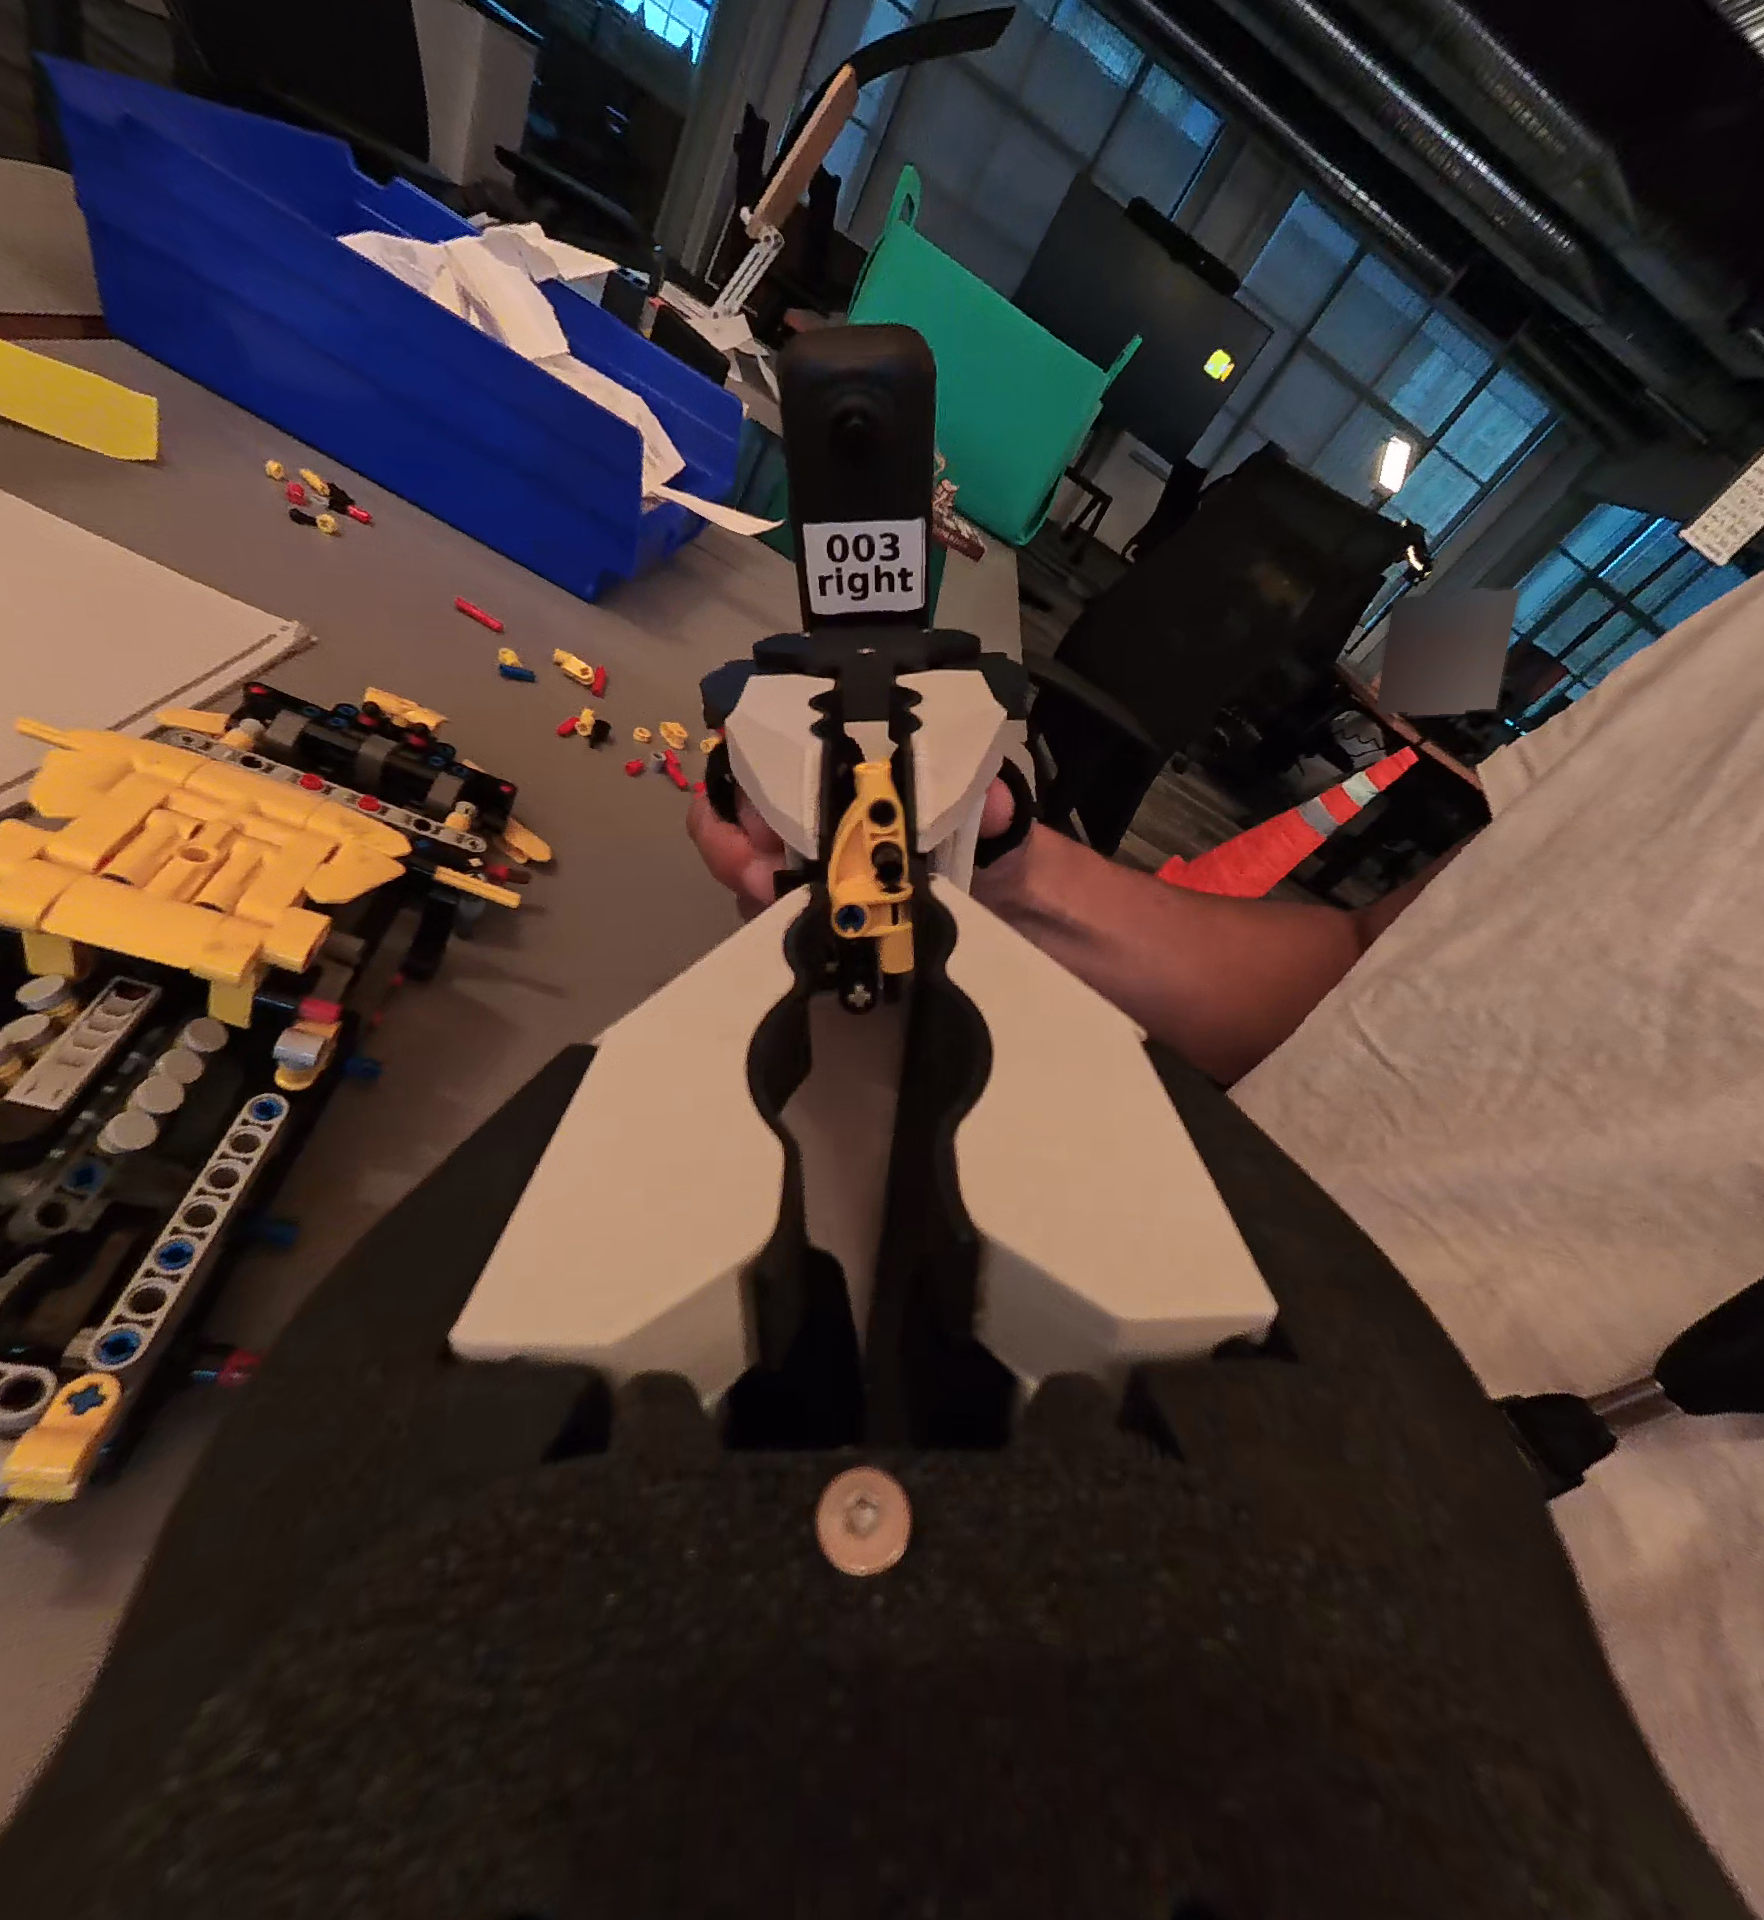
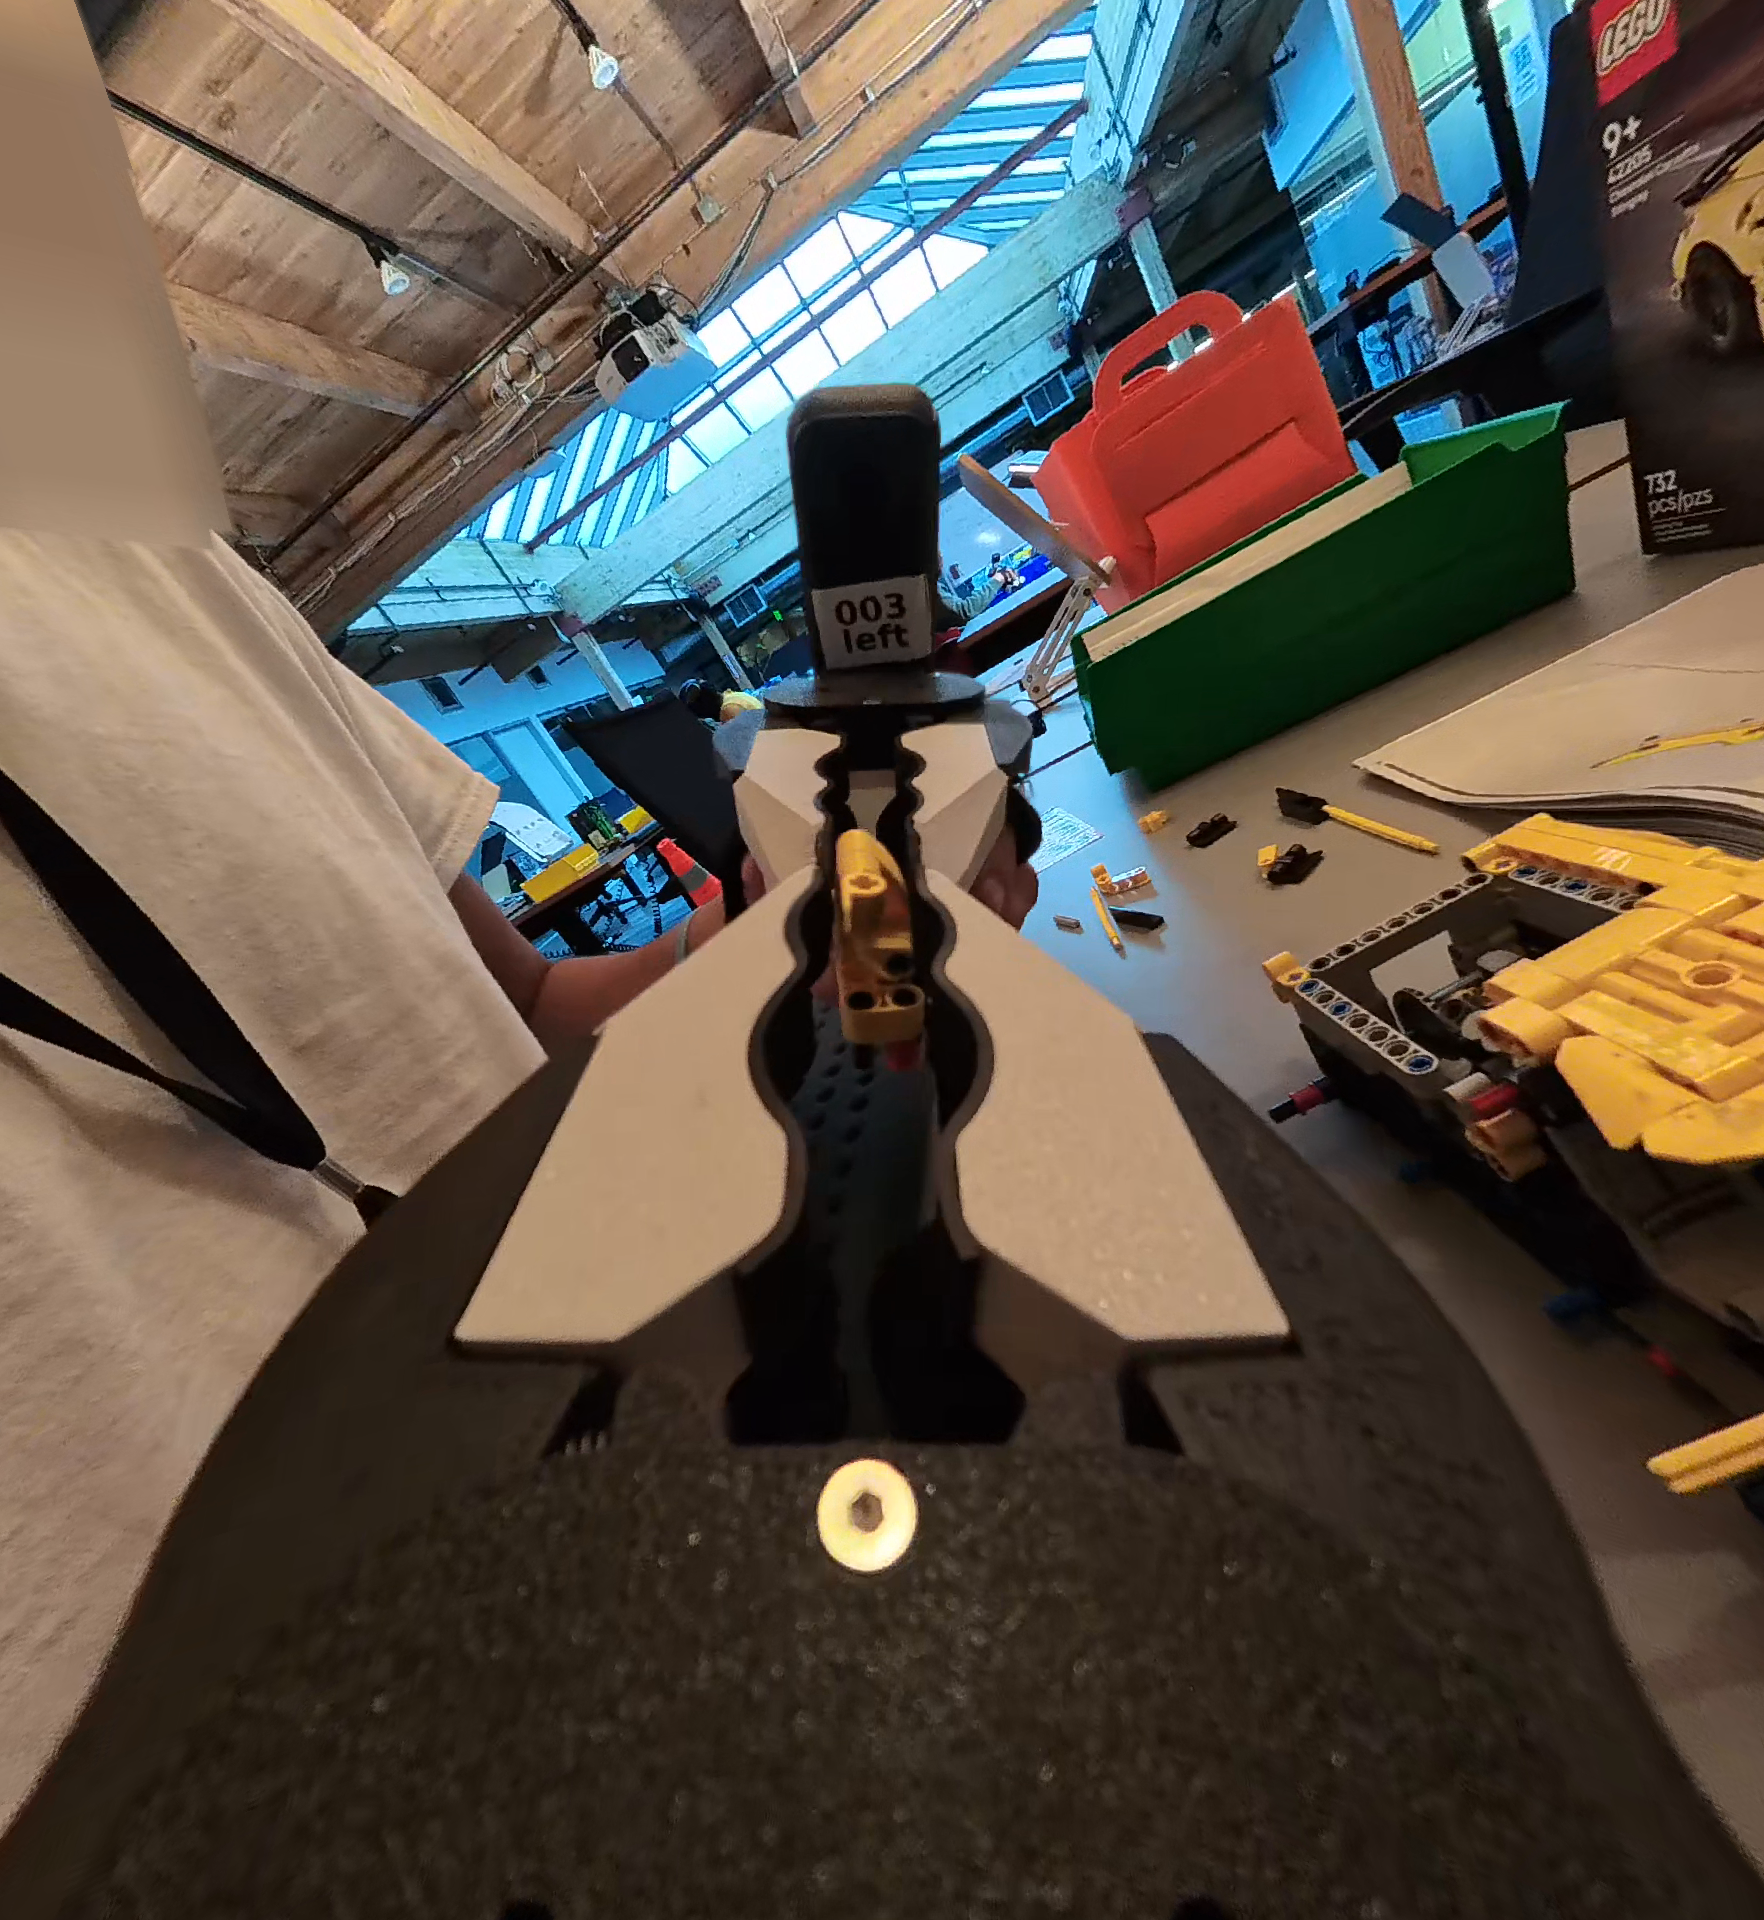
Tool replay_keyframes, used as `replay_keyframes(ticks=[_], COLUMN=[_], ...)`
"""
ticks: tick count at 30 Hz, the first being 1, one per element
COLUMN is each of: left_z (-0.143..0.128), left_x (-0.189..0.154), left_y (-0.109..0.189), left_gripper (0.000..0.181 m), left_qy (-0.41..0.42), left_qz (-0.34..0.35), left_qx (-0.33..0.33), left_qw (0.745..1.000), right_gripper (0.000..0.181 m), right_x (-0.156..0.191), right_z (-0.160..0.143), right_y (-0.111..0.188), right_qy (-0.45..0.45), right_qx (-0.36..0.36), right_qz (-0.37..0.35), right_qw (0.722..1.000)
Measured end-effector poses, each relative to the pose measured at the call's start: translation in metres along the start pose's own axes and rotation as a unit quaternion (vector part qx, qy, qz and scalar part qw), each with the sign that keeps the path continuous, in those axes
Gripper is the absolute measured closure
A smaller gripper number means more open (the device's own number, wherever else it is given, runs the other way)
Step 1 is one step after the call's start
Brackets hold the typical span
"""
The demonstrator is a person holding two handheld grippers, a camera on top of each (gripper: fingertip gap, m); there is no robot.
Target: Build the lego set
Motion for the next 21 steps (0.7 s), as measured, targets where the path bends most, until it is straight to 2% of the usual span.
replay_keyframes(ticks=[7,11,13,16,18,21], left_z=[-0.004,-0.006,-0.005,-0.006,-0.006,-0.003], left_x=[0.006,0.008,0.007,0.003,0.001,0.002], left_y=[0.002,0.004,0.006,0.004,0.002,0.001], left_gripper=[0.166,0.166,0.166,0.167,0.167,0.166], left_qy=[0.013,0.018,0.024,0.015,0.005,0.002], left_qz=[0.002,0.003,-0.003,-0.012,-0.011,-0.008], left_qx=[-0.003,-0.001,-0.007,0.005,0.015,0.014], left_qw=[1.0,1.0,1.0,1.0,1.0,1.0], right_gripper=[0.158,0.155,0.154,0.158,0.169,0.171], right_x=[-0.001,-0.009,-0.01,-0.007,-0.001,-0.001], right_z=[0.001,0.006,0.006,-0.003,-0.003,-0.002], right_y=[0.001,0.007,0.01,0.007,0.004,0.005], right_qy=[0.015,0.047,0.039,0.044,0.043,0.038], right_qx=[0.004,0.003,0.011,0.048,0.044,0.038], right_qz=[-0.002,-0.048,-0.044,-0.035,-0.015,-0.014], right_qw=[1.0,0.998,0.998,0.997,0.998,0.998])
Point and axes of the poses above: each gripper's, where its closed fingertips meet, y back along the fingers, z out of its top, x = y × z across the jaws, the point moved 4 cm from there along y, back along the fingers, and after that the axes turned 4 degrees about -x, right-handed, at the moved point
